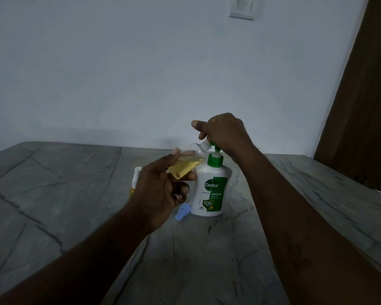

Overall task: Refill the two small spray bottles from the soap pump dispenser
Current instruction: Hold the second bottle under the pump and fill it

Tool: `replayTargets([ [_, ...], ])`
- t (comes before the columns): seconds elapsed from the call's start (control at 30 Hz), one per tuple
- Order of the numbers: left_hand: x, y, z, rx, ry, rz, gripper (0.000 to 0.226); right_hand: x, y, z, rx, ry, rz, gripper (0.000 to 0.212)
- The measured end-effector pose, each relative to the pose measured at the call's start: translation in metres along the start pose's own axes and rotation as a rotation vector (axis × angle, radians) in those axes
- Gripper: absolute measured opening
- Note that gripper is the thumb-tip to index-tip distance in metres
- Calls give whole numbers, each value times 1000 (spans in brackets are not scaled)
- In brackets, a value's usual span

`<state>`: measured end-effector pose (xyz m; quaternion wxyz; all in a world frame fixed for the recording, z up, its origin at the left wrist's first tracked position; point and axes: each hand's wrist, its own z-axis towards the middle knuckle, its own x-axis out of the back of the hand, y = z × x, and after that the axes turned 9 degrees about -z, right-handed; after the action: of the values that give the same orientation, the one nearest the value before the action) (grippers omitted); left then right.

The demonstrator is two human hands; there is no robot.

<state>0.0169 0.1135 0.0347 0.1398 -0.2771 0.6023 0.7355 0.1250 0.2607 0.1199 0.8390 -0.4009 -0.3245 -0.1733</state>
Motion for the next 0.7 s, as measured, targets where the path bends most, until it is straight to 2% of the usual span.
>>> replayTargets([
  [0.5,2,-4,0,10,24,-36,45,-6,4,-2,-138,-156,67,41],
  [0.7,0,-4,-1,13,15,-23,46,-7,4,-1,-103,-140,41,42],
])
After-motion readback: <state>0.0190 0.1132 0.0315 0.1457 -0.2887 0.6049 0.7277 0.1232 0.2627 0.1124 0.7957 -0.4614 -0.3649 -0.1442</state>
